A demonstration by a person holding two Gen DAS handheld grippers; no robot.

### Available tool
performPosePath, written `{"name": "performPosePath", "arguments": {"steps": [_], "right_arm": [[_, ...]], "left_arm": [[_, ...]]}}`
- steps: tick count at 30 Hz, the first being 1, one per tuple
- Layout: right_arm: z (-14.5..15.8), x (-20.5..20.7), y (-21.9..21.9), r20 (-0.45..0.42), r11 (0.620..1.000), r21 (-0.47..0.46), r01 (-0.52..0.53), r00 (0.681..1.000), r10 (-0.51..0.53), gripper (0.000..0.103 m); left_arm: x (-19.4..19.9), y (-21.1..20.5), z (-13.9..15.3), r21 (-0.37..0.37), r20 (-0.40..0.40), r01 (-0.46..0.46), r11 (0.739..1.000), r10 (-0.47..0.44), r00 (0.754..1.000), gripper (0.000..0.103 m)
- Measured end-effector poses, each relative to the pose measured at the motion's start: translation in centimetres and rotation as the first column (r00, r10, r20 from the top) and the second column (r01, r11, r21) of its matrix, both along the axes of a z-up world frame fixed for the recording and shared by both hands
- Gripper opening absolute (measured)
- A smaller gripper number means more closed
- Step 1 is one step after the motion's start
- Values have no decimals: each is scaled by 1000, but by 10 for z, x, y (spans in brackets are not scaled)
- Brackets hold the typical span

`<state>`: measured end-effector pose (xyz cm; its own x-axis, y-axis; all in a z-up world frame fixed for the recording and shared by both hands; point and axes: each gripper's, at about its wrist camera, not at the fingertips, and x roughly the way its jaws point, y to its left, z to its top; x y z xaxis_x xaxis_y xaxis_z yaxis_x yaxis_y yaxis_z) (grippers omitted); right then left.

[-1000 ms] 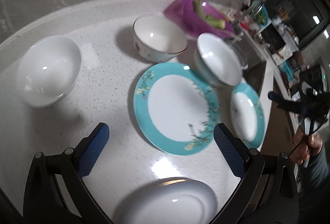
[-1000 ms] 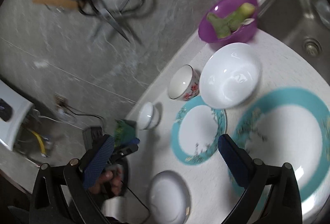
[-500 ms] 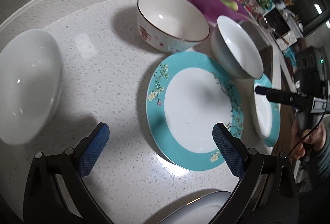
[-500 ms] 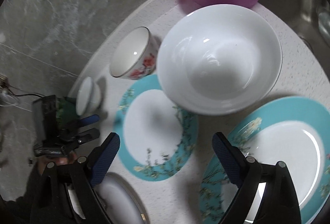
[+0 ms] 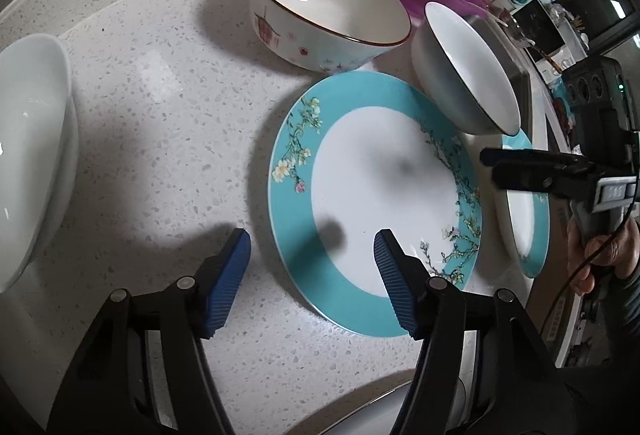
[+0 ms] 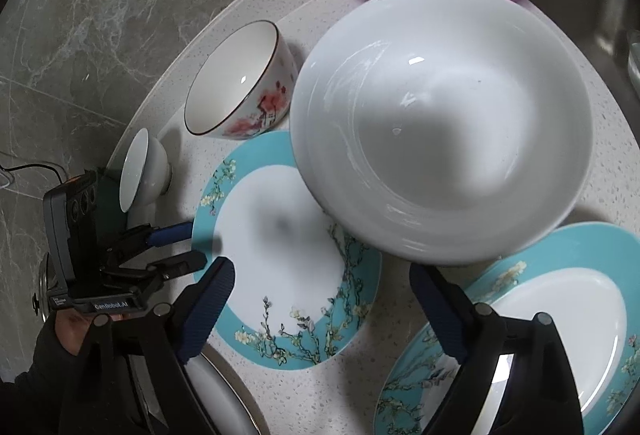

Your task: Organize plates and bowls

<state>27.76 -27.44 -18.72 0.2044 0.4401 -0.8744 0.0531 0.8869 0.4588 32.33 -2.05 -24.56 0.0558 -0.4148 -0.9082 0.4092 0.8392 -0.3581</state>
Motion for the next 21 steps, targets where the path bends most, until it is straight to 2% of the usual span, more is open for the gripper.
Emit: {"name": "performPosePath", "arguments": {"steps": [3,5,7,9,13,18,21], "right_arm": [[-7,2,8,-34,999,-9,-37,999,36,82],[-12,2,10,-51,999,-1,-44,998,43,77],[-12,3,9,-44,999,-8,-39,998,39,76],[-12,5,6,-48,1000,5,-22,999,22,76],[-11,6,4,-48,1000,-3,-15,999,14,74],[-13,7,7,-44,1000,-9,-27,999,26,73],[-14,7,7,-45,1000,-14,-15,999,15,64]], "left_arm": [[-1,-3,1,2,0,2,1000,-2,1000,57],[-1,-8,0,9,3,8,1000,-8,1000,48],[1,-9,1,16,6,7,1000,-7,1000,46],[3,-10,0,19,5,-6,1000,6,1000,40],[7,-5,1,15,2,-30,999,30,1000,39],[9,-6,0,12,-5,-15,1000,15,1000,39],[11,-8,-1,13,-8,-2,1000,2,1000,36]]}}
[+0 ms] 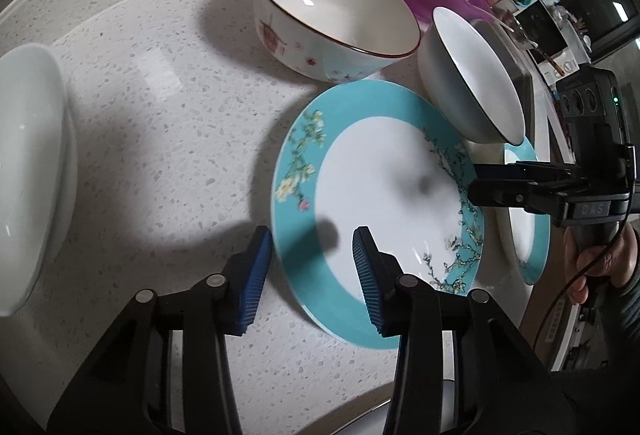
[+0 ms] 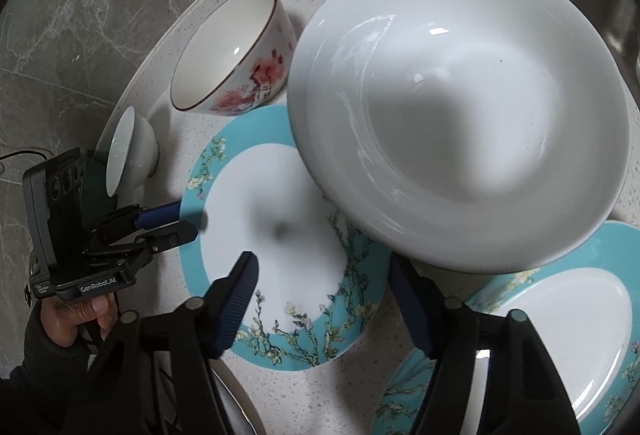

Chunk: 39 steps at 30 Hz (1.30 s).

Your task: Organize plates and bowls

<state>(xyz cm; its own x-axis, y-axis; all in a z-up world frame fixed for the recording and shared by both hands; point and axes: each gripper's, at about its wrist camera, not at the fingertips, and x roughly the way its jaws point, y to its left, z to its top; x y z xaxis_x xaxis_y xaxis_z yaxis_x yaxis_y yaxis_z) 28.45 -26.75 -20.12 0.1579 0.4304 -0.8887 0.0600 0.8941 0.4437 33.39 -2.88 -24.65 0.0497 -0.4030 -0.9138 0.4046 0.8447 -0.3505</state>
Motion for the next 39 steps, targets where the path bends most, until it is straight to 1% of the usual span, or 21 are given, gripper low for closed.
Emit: {"name": "performPosePath", "arguments": {"steps": [2,4,7,9,10,12,13,15,16,18,20,22,27,34,39], "right_arm": [[-1,0,-4,-5,1000,-4,11,1000,-11,55],[-1,0,-6,-12,1000,-7,20,1000,-20,52],[-1,1,-4,-20,1000,-27,12,1000,-13,52],[-1,2,1,-30,998,-67,-20,999,18,52],[-1,2,4,-33,996,-85,-34,999,31,51],[-1,4,11,-44,987,-147,-67,997,61,46],[-2,4,13,-48,983,-167,-75,997,68,41],[-2,5,12,-54,977,-199,-81,996,72,32],[-2,5,12,-56,975,-207,-82,996,72,25],[-1,5,12,-55,973,-214,-87,996,77,24],[0,5,16,-48,966,-240,-97,995,88,24],[1,5,18,-42,965,-246,-92,996,84,24],[7,1,13,-29,972,-226,-70,997,65,22],[10,1,8,-34,976,-211,-47,999,41,21],[11,2,9,-36,980,-195,-29,999,22,22]], "left_arm": [[2,-1,0,6,0,0,1000,0,1000,35],[3,0,0,16,-3,-5,1000,5,1000,30],[2,-1,0,20,-11,-5,1000,5,1000,30],[-1,-2,0,32,-4,3,999,-3,1000,29],[-1,-3,0,45,3,5,999,-5,1000,25],[-2,-2,0,60,9,1,998,-2,1000,20],[-2,-1,-1,66,11,2,998,-3,1000,18],[-4,0,0,75,15,9,997,-10,1000,18],[-5,-1,0,82,17,17,996,-18,1000,18],[-7,-3,1,104,27,35,994,-38,999,19],[-9,-6,2,127,43,47,991,-53,998,19],[-9,-5,2,124,46,40,991,-46,998,19],[-10,-3,2,126,40,22,992,-27,999,19],[-12,-6,8,136,48,21,990,-28,998,18],[-12,-4,10,119,26,7,993,-11,1000,18]]}}
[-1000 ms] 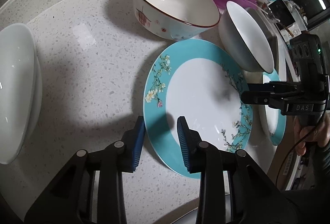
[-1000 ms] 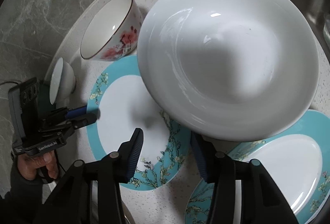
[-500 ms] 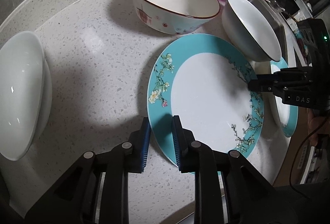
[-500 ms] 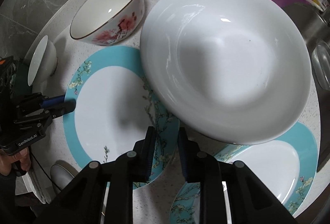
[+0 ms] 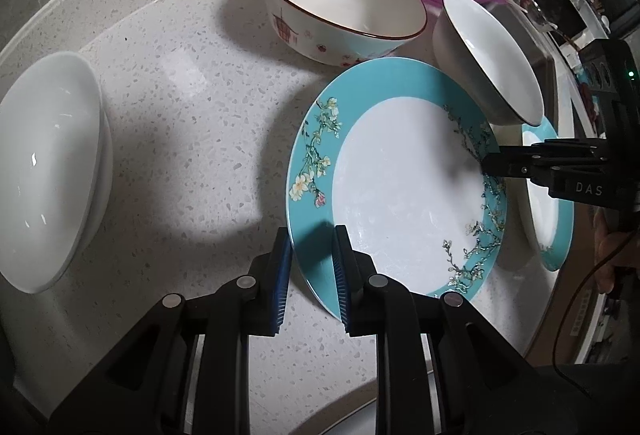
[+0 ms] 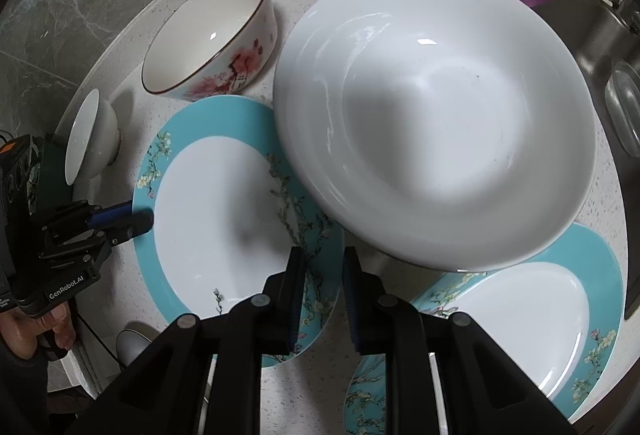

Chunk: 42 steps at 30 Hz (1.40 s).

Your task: Organize plates and bowls

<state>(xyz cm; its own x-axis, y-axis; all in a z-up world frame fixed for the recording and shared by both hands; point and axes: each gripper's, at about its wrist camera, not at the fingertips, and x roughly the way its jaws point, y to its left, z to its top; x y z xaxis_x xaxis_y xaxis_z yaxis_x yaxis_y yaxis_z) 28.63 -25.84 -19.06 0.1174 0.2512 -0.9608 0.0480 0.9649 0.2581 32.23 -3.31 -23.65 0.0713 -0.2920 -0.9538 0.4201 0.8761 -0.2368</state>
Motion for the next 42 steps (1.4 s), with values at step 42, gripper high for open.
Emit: {"name": "performPosePath", "arguments": {"steps": [42], "right_arm": [[-3,-1,-2,-65,994,92,51,997,-45,25]], "left_arm": [[-2,28,-3,9,-73,-67,998,67,995,18]]}}
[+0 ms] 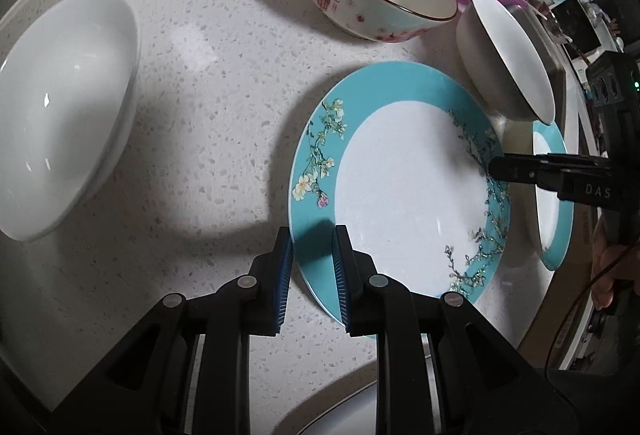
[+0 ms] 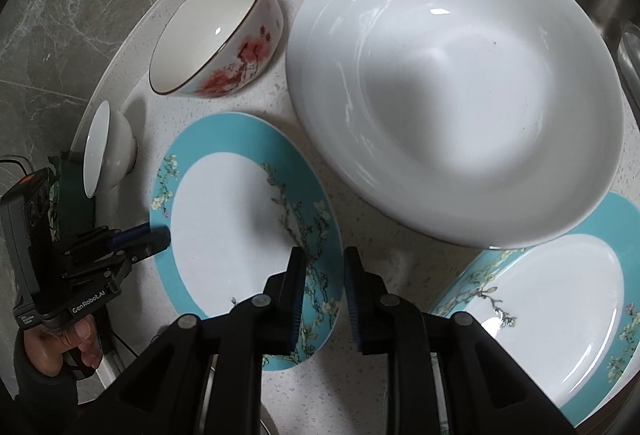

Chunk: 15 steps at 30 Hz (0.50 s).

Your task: Organize plates and bowls

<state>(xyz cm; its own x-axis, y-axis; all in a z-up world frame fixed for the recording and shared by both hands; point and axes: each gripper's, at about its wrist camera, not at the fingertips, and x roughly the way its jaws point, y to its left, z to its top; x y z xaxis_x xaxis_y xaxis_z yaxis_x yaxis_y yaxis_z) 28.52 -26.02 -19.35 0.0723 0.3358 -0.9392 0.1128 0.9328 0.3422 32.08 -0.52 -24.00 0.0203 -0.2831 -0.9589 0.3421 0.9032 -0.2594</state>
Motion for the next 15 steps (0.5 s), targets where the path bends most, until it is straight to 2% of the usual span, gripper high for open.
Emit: {"name": "performPosePath", "arguments": {"steps": [4,9,11,15], "right_arm": [[-4,-3,6,-11,1000,13,4,1000,-4,42],[7,-7,14,2,1000,3,-3,1000,3,53],[9,-11,17,-7,1000,4,-5,1000,5,63],[1,-15,26,-35,1000,-1,-19,999,19,63]], "left_arm": [[-3,-2,-1,3,5,11,1000,-11,1000,18],[-6,1,-1,-2,-4,5,1000,-5,1000,18],[-8,-1,-2,-7,-8,10,1000,-10,1000,19],[-9,-3,-1,-8,3,18,1000,-18,1000,19]]}}
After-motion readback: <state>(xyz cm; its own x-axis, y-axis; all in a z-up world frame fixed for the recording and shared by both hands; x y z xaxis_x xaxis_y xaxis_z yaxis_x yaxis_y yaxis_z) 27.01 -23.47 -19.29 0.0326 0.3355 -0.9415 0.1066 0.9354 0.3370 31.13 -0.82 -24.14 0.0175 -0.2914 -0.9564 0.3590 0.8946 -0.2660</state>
